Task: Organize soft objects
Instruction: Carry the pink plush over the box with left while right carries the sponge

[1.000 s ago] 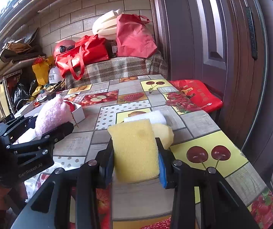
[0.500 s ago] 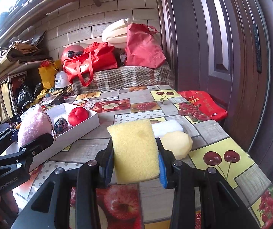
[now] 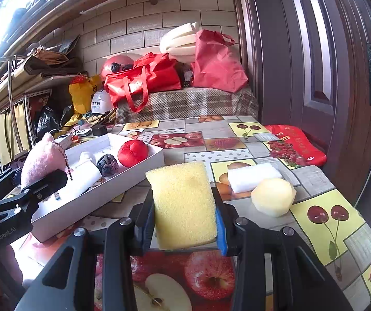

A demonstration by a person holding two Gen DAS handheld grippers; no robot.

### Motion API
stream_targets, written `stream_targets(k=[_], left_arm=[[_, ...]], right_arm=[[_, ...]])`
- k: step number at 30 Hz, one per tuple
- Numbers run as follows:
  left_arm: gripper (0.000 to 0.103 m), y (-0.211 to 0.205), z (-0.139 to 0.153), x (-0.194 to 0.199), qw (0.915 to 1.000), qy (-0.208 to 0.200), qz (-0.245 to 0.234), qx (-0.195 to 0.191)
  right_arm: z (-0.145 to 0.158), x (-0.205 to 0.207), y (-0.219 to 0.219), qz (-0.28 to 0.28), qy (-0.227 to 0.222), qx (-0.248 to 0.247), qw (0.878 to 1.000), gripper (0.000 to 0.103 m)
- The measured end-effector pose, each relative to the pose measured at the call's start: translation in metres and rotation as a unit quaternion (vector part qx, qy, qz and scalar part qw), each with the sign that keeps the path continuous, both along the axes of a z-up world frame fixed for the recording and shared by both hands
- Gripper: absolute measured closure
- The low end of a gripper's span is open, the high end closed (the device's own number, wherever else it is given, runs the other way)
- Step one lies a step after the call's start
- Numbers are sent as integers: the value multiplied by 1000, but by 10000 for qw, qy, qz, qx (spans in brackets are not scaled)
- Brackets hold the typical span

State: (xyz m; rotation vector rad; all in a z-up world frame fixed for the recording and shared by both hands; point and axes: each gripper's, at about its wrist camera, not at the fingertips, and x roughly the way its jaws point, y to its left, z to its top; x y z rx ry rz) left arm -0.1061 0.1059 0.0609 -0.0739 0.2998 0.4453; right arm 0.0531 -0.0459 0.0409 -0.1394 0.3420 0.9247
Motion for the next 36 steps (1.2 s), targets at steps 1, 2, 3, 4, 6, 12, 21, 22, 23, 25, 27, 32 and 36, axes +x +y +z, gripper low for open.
stream_targets(k=[1,2,3,4,6,12,21,22,23,25,27,32,36], left_arm=[[45,1,0,-1,10000,0,-4,12],[45,2,0,-2,10000,4,-9,30],[45,3,0,-4,10000,6,0,51],[45,5,0,-7,10000,2,21,70],[45,11,0,-11,9999,-2,91,86],[45,33,-2,-24,9990,-8,423,107],[45,68,-5,-33,9965,69,834,90],[45,72,-5,-33,9961,87,878,93],[45,76,-5,-33,9956,105,926,96],[45,84,-6,-34,9947,128,1014,88],[45,92,-7,-34,9939,148,1091,78],[45,108,-8,-29,9922,276,1207,117],[45,124,-8,-29,9905,258,1352,59]], right_arm=[[0,-2,2,13,-18,-13,10000,64],[0,-3,3,23,-34,-12,10000,64],[0,-5,5,35,-42,-4,10000,64],[0,-6,7,42,-41,8,10000,64],[0,-7,10,56,-16,48,10000,64],[0,-14,28,212,-60,36,9998,63],[-1,-32,70,592,-240,-114,9979,63],[-1,-34,75,622,-248,-135,9977,63],[-1,-35,79,651,-246,-139,9975,63],[-2,-37,86,697,-251,-148,9971,63],[-2,-39,94,739,-254,-172,9968,63],[-2,-37,116,772,-132,-205,9967,63],[-1,-34,132,708,-69,-149,9974,62]])
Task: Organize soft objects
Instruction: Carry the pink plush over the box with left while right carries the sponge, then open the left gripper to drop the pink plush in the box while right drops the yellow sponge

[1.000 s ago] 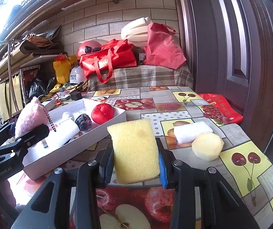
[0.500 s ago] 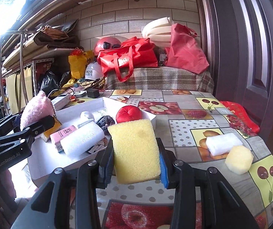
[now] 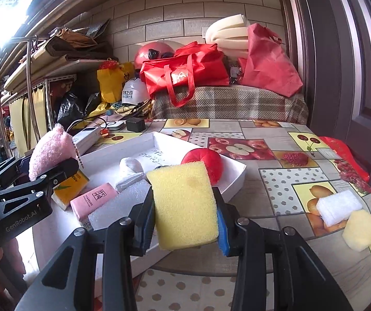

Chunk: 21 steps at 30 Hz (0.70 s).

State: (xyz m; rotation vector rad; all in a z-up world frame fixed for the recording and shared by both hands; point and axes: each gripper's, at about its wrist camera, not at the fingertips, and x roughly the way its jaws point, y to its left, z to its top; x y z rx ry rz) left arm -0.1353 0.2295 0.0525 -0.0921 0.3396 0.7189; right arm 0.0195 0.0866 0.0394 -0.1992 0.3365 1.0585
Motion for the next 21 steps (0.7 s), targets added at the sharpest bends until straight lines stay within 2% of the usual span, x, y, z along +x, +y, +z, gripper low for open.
stream_targets(k=[4,10,19,20,21], left_arm=[[45,15,1,-4,9996,-167,210,-81],[45,21,2,3,9995,-158,263,49],[43,27,1,7,9994,-174,301,-19],[43,26,1,7,9994,-171,308,-5],[38,26,1,7,9994,-172,312,5]], right_arm=[[2,-3,16,11,-115,96,9999,62],[5,-15,37,213,-454,104,9987,62],[4,-12,71,226,-536,-187,9981,61],[3,-12,74,245,-545,-229,9980,60],[2,-13,76,283,-540,-291,9977,57]])
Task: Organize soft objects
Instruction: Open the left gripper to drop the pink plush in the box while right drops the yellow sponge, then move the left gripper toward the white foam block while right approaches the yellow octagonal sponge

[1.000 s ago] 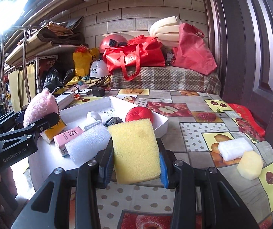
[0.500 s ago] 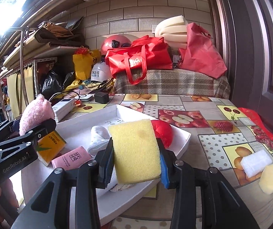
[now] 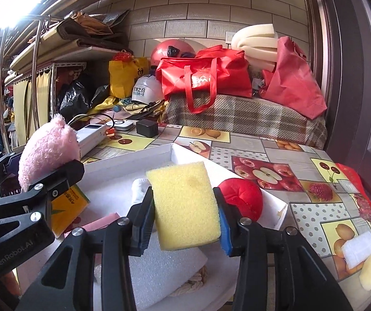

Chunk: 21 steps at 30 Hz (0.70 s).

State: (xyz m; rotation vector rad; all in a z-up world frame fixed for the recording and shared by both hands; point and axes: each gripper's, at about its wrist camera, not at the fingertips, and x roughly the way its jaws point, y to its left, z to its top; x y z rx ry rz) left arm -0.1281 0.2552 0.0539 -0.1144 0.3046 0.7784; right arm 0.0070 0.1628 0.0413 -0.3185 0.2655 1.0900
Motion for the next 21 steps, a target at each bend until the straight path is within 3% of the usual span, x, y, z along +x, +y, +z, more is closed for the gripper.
stream_targets(k=[4,6,9,17,21], left_arm=[[23,1,2,-11,9995,-198,240,29],[0,3,2,-15,9992,-281,301,-5],[0,4,3,-16,9992,-317,257,45],[0,1,3,-14,9992,-376,-136,49],[0,-2,2,-3,9991,-178,-384,32]], right_arm=[[1,6,-5,-127,118,116,9998,30],[1,16,-10,-227,352,227,9989,13],[1,23,-14,-368,531,327,9974,0],[7,18,-30,-556,392,779,9946,0],[8,23,-39,-744,475,888,9921,0]])
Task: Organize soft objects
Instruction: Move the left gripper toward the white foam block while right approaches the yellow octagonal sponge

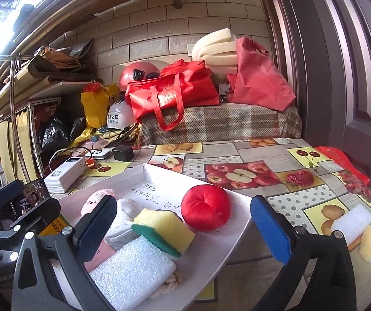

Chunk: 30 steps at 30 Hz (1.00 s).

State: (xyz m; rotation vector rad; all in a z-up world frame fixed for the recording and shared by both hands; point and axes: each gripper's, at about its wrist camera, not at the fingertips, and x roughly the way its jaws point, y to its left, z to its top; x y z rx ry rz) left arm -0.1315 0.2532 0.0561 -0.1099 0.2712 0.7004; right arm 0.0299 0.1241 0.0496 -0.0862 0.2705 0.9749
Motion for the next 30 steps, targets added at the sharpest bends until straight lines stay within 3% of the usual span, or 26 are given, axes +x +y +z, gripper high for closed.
stream_targets(k=[8,16,22,25,28,30], left_arm=[[0,-18,-6,38,9908,829,-1057,149],[0,-56,-11,57,9757,1320,-1504,895],[0,-56,-9,63,9790,1214,-1473,715],[0,-57,-7,60,9834,1166,-1093,856],[0,-61,1,41,9886,693,-818,1058],[0,-63,6,28,9919,302,-931,809]], right_arm=[[-10,29,-53,42,860,-62,9963,0],[-14,33,-128,-91,1042,-11,9945,0],[-13,44,-170,-569,966,-15,9937,0],[-13,51,-189,-915,882,-94,9918,0],[-13,58,-212,-1224,820,-234,9888,0],[-12,66,-227,-1423,885,-253,9855,0]])
